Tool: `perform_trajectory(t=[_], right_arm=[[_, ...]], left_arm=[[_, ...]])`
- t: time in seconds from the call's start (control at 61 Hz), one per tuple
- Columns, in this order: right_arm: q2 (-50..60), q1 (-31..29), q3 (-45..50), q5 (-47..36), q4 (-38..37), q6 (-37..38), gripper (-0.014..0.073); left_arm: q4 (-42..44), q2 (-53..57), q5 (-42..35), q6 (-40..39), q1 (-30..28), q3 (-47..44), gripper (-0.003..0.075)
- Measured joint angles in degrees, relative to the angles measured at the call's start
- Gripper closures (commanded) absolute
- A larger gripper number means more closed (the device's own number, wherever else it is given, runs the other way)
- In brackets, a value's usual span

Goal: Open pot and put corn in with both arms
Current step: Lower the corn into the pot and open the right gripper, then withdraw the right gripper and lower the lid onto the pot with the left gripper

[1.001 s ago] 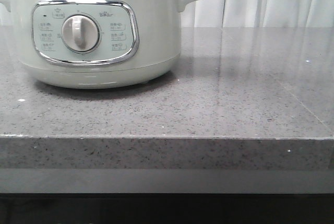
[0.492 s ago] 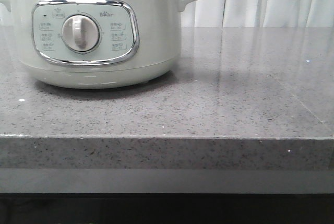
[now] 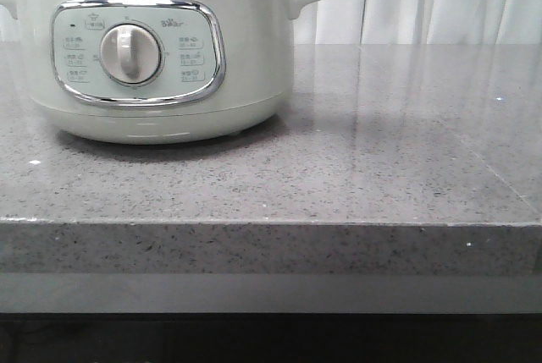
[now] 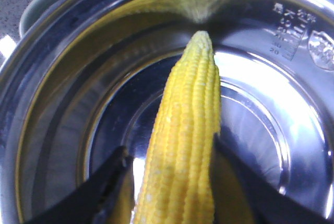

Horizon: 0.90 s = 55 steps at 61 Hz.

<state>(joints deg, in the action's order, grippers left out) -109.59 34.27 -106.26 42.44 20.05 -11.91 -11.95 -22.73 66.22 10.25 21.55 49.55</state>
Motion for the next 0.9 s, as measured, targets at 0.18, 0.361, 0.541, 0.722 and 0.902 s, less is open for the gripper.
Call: perform_trajectory(t=[0.18, 0.361, 0.541, 0.722, 0.902], right_arm=[[1.97, -2.35, -2.54, 2.24, 0.00, 0.00, 0.0663], [6.55, -7.06, -3.03, 5.49, 0.00, 0.00, 0.0661], [13.01, -13.66, -0.41, 6.74, -2.38, 0.00, 0.0661], [24.05, -21.20, 11.35, 3.90, -4.81, 0.00, 0.0661], [36.93, -27.14, 28.11, -4.02, -5.19, -0.21, 0.0661]], left_arm=[[0.00, 0.00, 0.00, 0.00, 0.00, 0.00, 0.0520], [0.00, 0.00, 0.00, 0.00, 0.00, 0.00, 0.0520], [0.00, 0.00, 0.00, 0.00, 0.00, 0.00, 0.0520], [0.00, 0.00, 0.00, 0.00, 0.00, 0.00, 0.0520], [0.00, 0.00, 0.00, 0.00, 0.00, 0.00, 0.0520]])
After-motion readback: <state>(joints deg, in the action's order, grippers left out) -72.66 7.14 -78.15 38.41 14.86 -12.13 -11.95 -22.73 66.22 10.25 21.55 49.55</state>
